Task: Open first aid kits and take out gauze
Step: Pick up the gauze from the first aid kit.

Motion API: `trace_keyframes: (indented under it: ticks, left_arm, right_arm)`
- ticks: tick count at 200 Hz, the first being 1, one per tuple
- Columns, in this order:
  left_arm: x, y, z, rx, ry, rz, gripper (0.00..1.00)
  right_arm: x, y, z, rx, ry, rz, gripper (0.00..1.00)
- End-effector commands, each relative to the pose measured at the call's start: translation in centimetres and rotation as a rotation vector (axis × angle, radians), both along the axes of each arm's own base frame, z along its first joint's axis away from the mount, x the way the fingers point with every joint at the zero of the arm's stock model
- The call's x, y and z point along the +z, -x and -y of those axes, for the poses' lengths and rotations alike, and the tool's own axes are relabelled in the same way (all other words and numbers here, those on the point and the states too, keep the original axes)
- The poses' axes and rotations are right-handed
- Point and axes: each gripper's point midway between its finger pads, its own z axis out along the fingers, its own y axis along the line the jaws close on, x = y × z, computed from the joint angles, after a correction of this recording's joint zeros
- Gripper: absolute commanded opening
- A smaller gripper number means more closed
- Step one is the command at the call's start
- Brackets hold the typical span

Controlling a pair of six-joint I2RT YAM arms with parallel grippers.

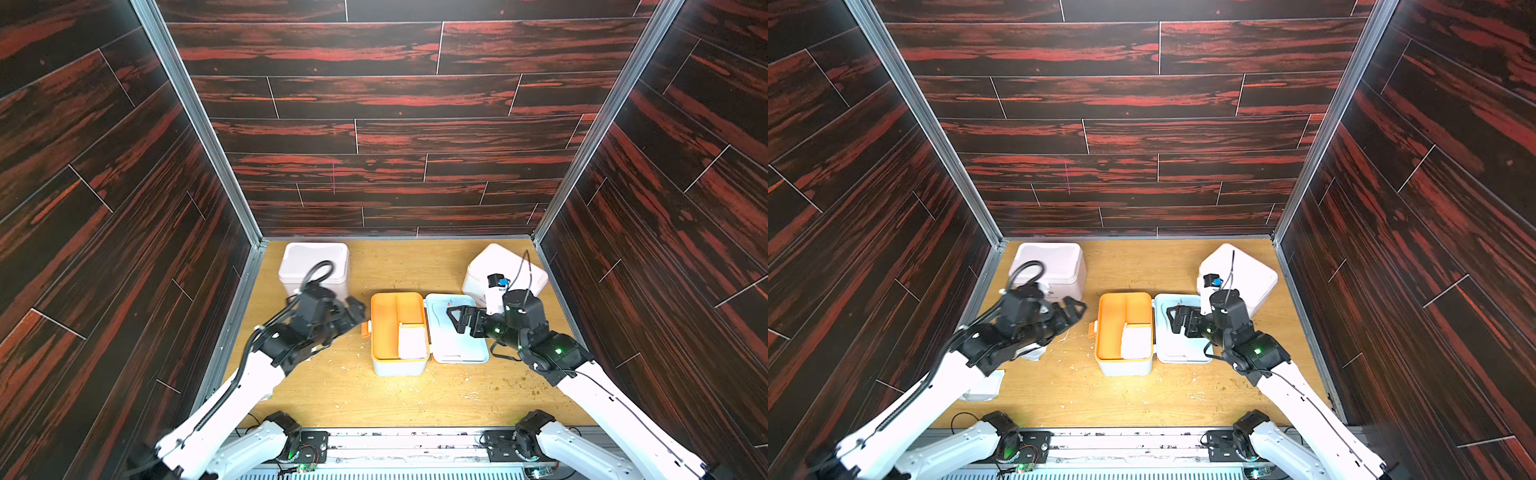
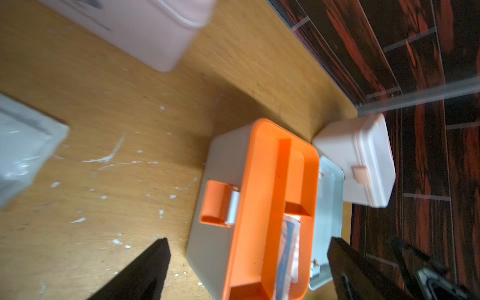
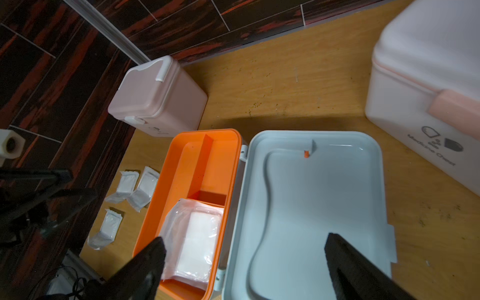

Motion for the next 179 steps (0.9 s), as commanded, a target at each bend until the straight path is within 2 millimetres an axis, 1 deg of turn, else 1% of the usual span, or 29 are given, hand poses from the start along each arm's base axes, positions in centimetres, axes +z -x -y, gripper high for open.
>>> trace_keyframes:
  ticks: [1, 4, 20, 29, 51, 68, 81, 97, 120, 122, 137, 148, 151, 154, 166, 179]
  left_arm:
    - [1.3, -0.1, 3.7, -0.117, -0.078, 0.055, 0.97]
    - [0.7, 0.3, 3.9, -0.131, -0.108, 0.031, 0.97]
    - [0.3, 0.8, 6.0, -0.203, -0.179, 0.026, 0.97]
    - [0.0, 1.0, 6.7, -0.229, -0.222, 0.026, 0.97]
    - [-0.7, 1.0, 7.5, -0.250, -0.299, 0.016, 0.97]
    - [-1.4, 1.2, 7.9, -0.265, -0.339, 0.000, 0.94]
    - [-2.1, 1.6, 8.3, -0.282, -0.360, -0.016, 0.90]
    - [-3.1, 2.1, 8.9, -0.308, -0.374, -0.040, 0.82]
    - [-4.7, 2.6, 9.7, -0.339, -0.397, -0.075, 0.73]
    - [-4.8, 2.6, 9.8, -0.341, -0.397, -0.077, 0.71]
    - [-5.6, 2.7, 10.2, -0.351, -0.402, -0.095, 0.59]
    - [-6.2, 2.6, 10.2, -0.349, -0.407, -0.105, 0.44]
    - [-6.3, 2.6, 10.2, -0.346, -0.411, -0.106, 0.38]
    - [-6.4, 2.5, 10.1, -0.341, -0.415, -0.108, 0.35]
    - [-6.5, 2.4, 10.0, -0.330, -0.420, -0.106, 0.34]
    - [-6.6, 2.4, 9.9, -0.325, -0.418, -0.103, 0.31]
  right_arm:
    - [-0.8, 0.8, 0.2, 0.006, -0.044, -0.041, 0.99]
    - [-0.8, 0.8, 0.3, 0.006, -0.047, -0.041, 0.99]
    - [-1.0, 1.3, 0.0, 0.034, -0.058, -0.039, 0.99]
    - [-1.1, 1.6, -0.4, 0.060, -0.071, -0.043, 0.98]
    - [-1.6, 2.4, -1.5, 0.132, -0.105, -0.065, 0.94]
    - [-2.2, 2.8, -2.0, 0.165, -0.116, -0.083, 0.91]
    - [-2.6, 3.1, -2.5, 0.197, -0.123, -0.101, 0.89]
    - [-3.1, 3.4, -3.1, 0.234, -0.133, -0.127, 0.86]
    - [-3.7, 3.6, -3.8, 0.270, -0.152, -0.153, 0.83]
    - [-3.6, 3.9, -4.0, 0.290, -0.165, -0.159, 0.83]
    - [-3.9, 4.1, -4.5, 0.315, -0.177, -0.178, 0.82]
    - [-4.1, 4.1, -4.6, 0.319, -0.176, -0.186, 0.81]
    - [-4.2, 4.2, -4.6, 0.320, -0.175, -0.189, 0.81]
    - [-4.2, 4.1, -4.6, 0.320, -0.175, -0.191, 0.81]
    - [-4.2, 4.2, -4.6, 0.324, -0.173, -0.194, 0.81]
    - [-4.3, 4.2, -4.6, 0.325, -0.173, -0.196, 0.81]
